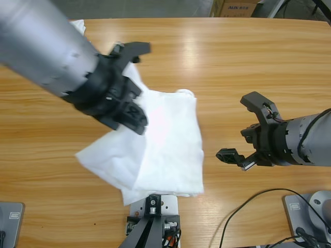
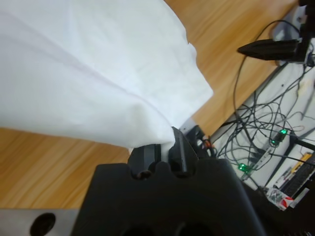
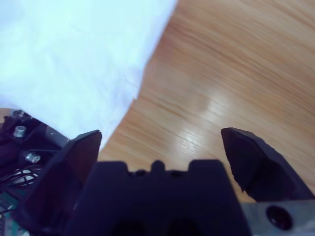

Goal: Fold clothes

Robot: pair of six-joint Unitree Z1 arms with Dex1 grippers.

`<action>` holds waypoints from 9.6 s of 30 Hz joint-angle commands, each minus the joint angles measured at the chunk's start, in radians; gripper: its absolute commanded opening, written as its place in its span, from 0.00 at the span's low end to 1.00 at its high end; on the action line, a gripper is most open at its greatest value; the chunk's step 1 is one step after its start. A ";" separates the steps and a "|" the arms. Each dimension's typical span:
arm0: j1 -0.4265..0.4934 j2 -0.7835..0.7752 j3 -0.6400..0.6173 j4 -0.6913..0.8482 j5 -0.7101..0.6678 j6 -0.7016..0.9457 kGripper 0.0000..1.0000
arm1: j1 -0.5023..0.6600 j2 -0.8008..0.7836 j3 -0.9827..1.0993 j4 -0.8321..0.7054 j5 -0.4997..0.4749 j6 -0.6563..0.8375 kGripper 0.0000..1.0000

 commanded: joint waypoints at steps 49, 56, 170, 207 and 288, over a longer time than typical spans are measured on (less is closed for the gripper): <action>-0.132 0.476 -0.574 -0.004 -0.064 0.030 1.00 | 0.047 -0.288 0.045 0.144 -0.161 -0.032 1.00; -0.122 0.288 -0.314 0.006 0.118 0.190 1.00 | 0.047 -0.282 0.015 0.185 -0.200 -0.069 0.96; 0.016 0.572 -0.345 -0.205 0.188 0.582 0.00 | 0.168 0.117 0.337 -0.519 0.146 0.182 0.00; 0.385 -0.086 0.050 -0.036 0.248 0.456 0.68 | 0.222 -0.259 -0.011 0.177 -0.130 0.220 1.00; 0.557 0.294 0.250 -0.180 0.206 0.627 1.00 | 0.201 -0.332 0.033 0.168 -0.069 0.166 1.00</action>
